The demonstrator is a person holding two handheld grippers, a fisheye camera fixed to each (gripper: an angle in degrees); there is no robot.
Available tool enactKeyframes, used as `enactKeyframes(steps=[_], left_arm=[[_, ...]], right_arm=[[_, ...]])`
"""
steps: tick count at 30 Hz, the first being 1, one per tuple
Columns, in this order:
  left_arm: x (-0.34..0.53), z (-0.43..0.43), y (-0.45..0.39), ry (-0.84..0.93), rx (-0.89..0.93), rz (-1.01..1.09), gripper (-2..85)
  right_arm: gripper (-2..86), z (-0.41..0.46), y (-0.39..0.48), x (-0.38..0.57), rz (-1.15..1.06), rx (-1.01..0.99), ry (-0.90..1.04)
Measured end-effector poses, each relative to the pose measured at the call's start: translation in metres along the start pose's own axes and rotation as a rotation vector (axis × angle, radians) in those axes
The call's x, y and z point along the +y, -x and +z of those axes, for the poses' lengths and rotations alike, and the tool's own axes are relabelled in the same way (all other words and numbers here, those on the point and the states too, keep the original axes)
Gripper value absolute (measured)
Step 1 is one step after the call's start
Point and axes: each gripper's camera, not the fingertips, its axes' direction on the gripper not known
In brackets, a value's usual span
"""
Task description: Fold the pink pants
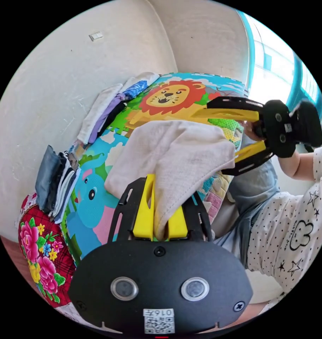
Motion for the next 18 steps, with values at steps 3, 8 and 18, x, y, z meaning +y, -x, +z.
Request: enactKeyframes(steps=[3,8,18], left_arm=[[-0.027,0.009,0.036,0.040,0.085,-0.014,1.6],[-0.046,0.029,0.061,0.059,0.060,0.007,2.5],[-0.008,0.104,0.071,0.040,-0.043,0.171,3.9]], right_arm=[[23.4,-0.010,0.008,-0.002,0.077,0.065,-0.127],[25.1,0.024,0.024,-0.051,0.037,0.333,-0.034],[14.3,0.076,-0.009,-0.080,-0.295,0.221,0.134]])
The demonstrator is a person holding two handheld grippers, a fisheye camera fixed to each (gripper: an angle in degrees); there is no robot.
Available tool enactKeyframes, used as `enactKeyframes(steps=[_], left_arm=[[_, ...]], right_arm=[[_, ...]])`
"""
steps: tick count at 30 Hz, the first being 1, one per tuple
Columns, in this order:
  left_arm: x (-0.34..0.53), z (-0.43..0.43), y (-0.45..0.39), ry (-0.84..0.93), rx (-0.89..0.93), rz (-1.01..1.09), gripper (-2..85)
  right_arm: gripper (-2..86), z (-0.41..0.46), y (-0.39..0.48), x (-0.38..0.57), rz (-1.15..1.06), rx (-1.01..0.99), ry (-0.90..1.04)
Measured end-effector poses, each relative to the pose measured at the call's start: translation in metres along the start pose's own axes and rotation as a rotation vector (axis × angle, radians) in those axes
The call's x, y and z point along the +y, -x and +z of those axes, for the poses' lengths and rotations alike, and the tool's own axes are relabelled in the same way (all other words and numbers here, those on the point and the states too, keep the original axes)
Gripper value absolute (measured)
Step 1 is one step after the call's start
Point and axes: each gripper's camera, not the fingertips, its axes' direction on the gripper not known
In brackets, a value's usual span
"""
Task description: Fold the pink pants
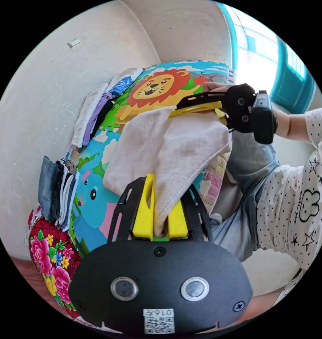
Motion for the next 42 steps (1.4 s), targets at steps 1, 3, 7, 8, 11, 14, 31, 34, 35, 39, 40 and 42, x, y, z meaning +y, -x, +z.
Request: enactKeyframes(steps=[1,3,7,8,11,14,31,34,35,39,40,42], left_arm=[[0.002,0.005,0.001,0.002,0.005,0.010,3.9],[0.007,0.021,0.007,0.003,0.020,0.041,4.1],[0.012,0.037,0.037,-0.001,0.072,0.027,4.2],[0.013,0.040,0.051,-0.013,0.098,0.014,4.2],[0.012,0.048,0.084,-0.037,0.140,-0.008,4.2],[0.010,0.058,0.108,-0.041,0.158,-0.005,4.2],[0.054,0.140,0.122,0.013,0.366,0.077,4.0],[0.059,0.152,0.149,0.013,0.417,0.054,4.0],[0.061,0.155,0.160,0.008,0.439,0.049,4.0],[0.064,0.159,0.209,0.005,0.459,0.073,3.9],[0.064,0.161,0.219,0.011,0.449,0.067,3.8],[0.062,0.177,0.270,0.064,0.421,0.008,3.3]], right_arm=[[13.1,0.000,-0.004,-0.004,-0.062,-0.007,0.002],[12.0,-0.002,-0.014,-0.013,-0.129,-0.047,-0.004],[10.9,-0.003,-0.062,-0.039,-0.199,-0.268,-0.049],[10.8,0.000,-0.082,-0.050,-0.205,-0.355,-0.045],[10.4,0.014,-0.131,-0.085,-0.205,-0.522,-0.008],[10.0,0.027,-0.166,-0.118,-0.221,-0.616,0.033],[9.6,0.014,-0.204,-0.250,-0.602,-0.815,0.057],[9.5,0.028,-0.226,-0.284,-0.622,-0.902,0.064],[9.5,0.033,-0.237,-0.298,-0.623,-0.933,0.063],[9.3,0.045,-0.270,-0.338,-0.658,-1.009,0.034],[9.2,0.052,-0.281,-0.353,-0.659,-1.018,0.029],[9.0,0.068,-0.297,-0.380,-0.660,-1.025,0.036]])
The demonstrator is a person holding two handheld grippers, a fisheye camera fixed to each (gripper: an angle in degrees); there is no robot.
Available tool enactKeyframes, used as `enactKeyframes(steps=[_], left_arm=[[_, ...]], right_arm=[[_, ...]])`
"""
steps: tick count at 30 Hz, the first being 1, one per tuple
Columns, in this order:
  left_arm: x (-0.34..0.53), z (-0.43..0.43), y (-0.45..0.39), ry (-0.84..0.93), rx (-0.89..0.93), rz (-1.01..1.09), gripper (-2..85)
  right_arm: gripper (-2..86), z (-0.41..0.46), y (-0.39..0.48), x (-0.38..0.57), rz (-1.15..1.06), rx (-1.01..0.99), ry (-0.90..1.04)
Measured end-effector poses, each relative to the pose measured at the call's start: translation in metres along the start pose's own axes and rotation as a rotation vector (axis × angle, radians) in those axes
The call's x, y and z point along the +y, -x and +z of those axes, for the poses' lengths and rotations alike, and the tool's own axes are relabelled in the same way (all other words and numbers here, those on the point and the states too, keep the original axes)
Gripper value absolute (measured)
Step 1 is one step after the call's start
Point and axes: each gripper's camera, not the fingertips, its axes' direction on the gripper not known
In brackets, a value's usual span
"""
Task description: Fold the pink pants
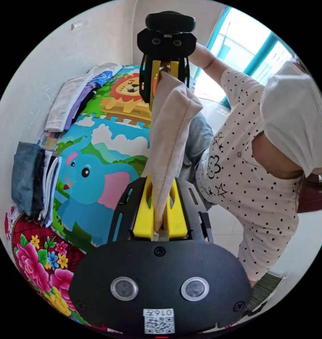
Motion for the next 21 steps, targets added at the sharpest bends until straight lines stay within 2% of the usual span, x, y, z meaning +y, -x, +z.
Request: enactKeyframes(steps=[4,6,7,9,11,14,16,18,20,21], left_arm=[[0.001,-0.032,0.089,-0.003,-0.069,-0.143,2.3],[0.001,-0.075,0.123,-0.069,-0.335,-0.152,2.1],[0.001,-0.085,0.127,-0.080,-0.425,-0.140,2.1],[0.007,-0.114,0.139,-0.170,-0.801,-0.086,2.5],[0.017,-0.114,0.160,-0.222,-0.965,-0.096,3.0],[0.043,-0.066,0.218,-0.277,-1.075,-0.105,3.6],[0.057,-0.011,0.256,-0.260,-1.121,-0.174,3.8],[0.071,0.079,0.294,-0.174,-1.019,-0.236,3.5],[0.078,0.140,0.302,-0.145,-0.930,-0.230,2.9],[0.090,0.159,0.291,-0.264,-1.049,-0.236,2.5]], right_arm=[[8.8,-0.032,-0.088,-0.023,0.095,0.037,0.013],[8.7,-0.056,-0.124,-0.028,0.183,0.150,-0.005],[8.7,-0.077,-0.143,-0.032,0.240,0.273,-0.022],[8.8,-0.107,-0.161,-0.038,0.304,0.543,-0.074],[9.0,-0.119,-0.176,-0.055,0.316,0.950,-0.092],[9.4,-0.082,-0.215,-0.084,0.348,1.287,-0.050],[9.5,-0.039,-0.247,-0.104,0.354,1.374,-0.014],[9.7,0.014,-0.275,-0.120,0.367,1.334,0.002],[9.4,0.095,-0.293,-0.135,0.354,1.198,0.156],[9.3,0.110,-0.289,-0.136,0.349,1.280,0.156]])
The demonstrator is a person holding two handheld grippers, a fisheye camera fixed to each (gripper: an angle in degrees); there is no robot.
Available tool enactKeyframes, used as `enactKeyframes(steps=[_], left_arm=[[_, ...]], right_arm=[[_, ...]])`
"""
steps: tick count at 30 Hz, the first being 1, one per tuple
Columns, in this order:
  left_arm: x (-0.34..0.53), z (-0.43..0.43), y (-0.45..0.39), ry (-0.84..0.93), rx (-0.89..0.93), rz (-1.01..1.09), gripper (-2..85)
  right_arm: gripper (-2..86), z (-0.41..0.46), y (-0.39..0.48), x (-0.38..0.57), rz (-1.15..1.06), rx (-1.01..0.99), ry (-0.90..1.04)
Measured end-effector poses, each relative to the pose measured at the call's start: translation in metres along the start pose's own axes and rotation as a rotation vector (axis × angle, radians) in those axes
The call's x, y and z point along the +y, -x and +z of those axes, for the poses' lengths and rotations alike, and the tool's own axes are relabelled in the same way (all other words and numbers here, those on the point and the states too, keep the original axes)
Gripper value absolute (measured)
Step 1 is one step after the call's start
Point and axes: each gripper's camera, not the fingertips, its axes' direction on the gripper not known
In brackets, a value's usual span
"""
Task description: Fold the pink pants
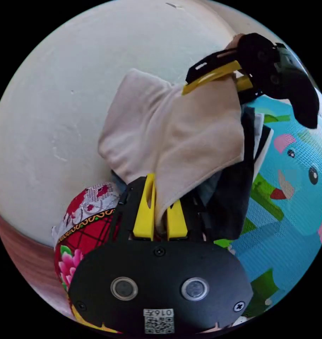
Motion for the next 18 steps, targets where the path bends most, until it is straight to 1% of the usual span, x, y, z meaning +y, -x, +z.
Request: enactKeyframes(steps=[1,2,3,4,6,8,14,16,18], left_arm=[[0.009,-0.003,-0.001,-0.051,-0.007,-0.062,2.4],[0.026,-0.008,0.002,-0.140,0.056,-0.153,2.2],[0.035,-0.010,0.002,-0.171,0.091,-0.192,2.3],[0.036,-0.011,-0.001,-0.169,0.085,-0.186,2.4],[0.032,-0.016,-0.018,-0.115,0.021,-0.118,3.0],[0.031,-0.024,-0.028,-0.090,-0.010,-0.093,3.8],[0.067,-0.064,-0.053,-0.039,-0.127,-0.086,5.7],[0.086,-0.078,-0.055,-0.022,-0.184,-0.134,4.4],[0.115,-0.094,-0.050,0.066,-0.278,-0.303,0.5]], right_arm=[[9.1,-0.001,0.019,0.008,0.045,0.160,-0.045],[8.9,-0.003,0.019,0.020,0.135,0.150,-0.088],[8.8,-0.004,0.016,0.026,0.168,0.109,-0.104],[8.7,-0.006,0.011,0.036,0.195,0.042,-0.130],[8.6,-0.007,0.014,0.043,0.171,0.041,-0.116],[8.7,-0.010,0.021,0.055,0.164,0.067,-0.106],[8.8,-0.029,0.052,0.118,0.207,0.208,-0.164],[8.6,-0.035,0.064,0.147,0.187,0.249,-0.196],[8.4,-0.038,0.075,0.178,0.164,0.273,-0.201]])
